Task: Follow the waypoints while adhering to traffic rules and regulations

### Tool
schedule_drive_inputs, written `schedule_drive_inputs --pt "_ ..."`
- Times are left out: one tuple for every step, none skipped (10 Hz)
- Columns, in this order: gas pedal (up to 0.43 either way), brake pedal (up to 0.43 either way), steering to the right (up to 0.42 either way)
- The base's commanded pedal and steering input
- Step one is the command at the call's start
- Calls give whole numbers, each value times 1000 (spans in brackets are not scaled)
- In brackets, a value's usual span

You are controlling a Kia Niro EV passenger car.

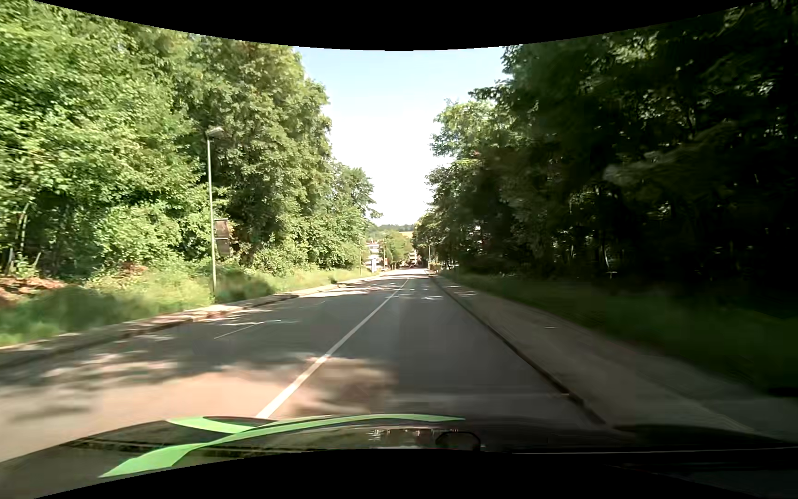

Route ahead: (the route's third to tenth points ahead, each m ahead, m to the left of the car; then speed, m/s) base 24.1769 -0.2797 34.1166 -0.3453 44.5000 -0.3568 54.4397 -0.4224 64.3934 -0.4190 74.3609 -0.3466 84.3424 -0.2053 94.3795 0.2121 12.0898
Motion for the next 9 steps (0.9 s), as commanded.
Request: schedule_drive_inputs --pt "59 0 -4" --pt "59 0 -4" --pt "59 0 -4" --pt "59 0 -3" --pt "47 0 -4" --pt "47 0 -4" --pt "28 0 -4" --pt "20 0 -4" --pt "20 0 -4"
